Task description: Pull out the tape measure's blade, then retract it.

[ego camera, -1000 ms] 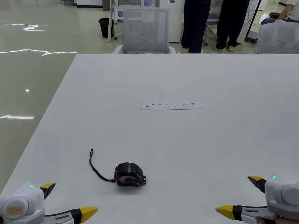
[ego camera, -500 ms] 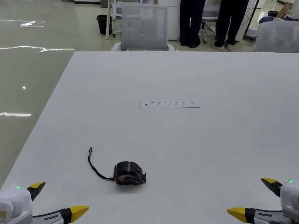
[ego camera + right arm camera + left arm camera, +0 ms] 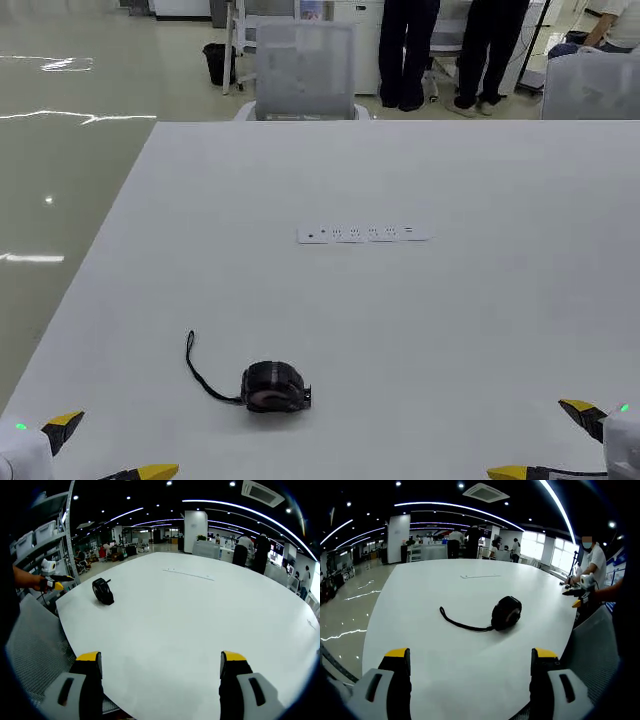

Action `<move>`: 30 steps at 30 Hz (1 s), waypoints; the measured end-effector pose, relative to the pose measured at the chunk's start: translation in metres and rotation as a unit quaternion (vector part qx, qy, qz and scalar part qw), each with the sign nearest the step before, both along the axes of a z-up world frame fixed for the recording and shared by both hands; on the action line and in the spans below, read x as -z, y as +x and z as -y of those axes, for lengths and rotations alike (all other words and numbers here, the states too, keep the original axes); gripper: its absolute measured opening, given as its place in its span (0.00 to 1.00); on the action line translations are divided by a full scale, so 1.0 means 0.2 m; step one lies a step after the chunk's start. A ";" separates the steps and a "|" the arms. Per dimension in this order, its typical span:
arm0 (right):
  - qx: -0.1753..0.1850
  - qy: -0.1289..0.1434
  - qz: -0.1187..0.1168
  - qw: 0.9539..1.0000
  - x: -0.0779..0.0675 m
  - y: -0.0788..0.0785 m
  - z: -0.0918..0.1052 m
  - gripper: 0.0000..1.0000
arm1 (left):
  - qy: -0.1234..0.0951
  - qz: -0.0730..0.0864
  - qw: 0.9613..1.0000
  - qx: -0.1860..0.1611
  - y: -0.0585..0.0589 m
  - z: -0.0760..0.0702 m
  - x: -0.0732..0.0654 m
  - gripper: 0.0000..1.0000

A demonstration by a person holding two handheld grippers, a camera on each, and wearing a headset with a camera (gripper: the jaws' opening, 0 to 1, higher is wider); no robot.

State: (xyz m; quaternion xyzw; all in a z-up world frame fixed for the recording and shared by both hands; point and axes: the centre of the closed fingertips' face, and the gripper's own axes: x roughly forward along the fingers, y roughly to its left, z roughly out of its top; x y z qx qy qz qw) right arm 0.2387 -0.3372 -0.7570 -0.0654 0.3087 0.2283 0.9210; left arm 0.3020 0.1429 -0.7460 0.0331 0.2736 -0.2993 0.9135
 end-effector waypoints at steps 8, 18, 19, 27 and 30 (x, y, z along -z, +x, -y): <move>-0.010 0.005 0.007 1.000 -0.02 0.00 0.00 1.00 | -0.004 0.002 1.000 0.001 -0.01 0.00 -0.03 0.99; -0.005 0.001 0.001 1.000 0.01 0.00 0.02 1.00 | -0.005 0.005 1.000 -0.006 -0.01 -0.02 -0.01 0.99; -0.005 -0.002 -0.003 1.000 0.02 -0.01 0.03 1.00 | -0.006 0.007 1.000 -0.004 0.00 -0.02 -0.01 0.99; 0.004 -0.004 -0.006 1.000 0.03 -0.03 0.06 1.00 | -0.003 0.005 1.000 0.000 0.02 -0.02 0.01 0.99; 0.001 -0.006 -0.008 1.000 0.04 -0.04 0.06 1.00 | -0.002 0.004 1.000 -0.004 0.02 -0.02 0.01 0.99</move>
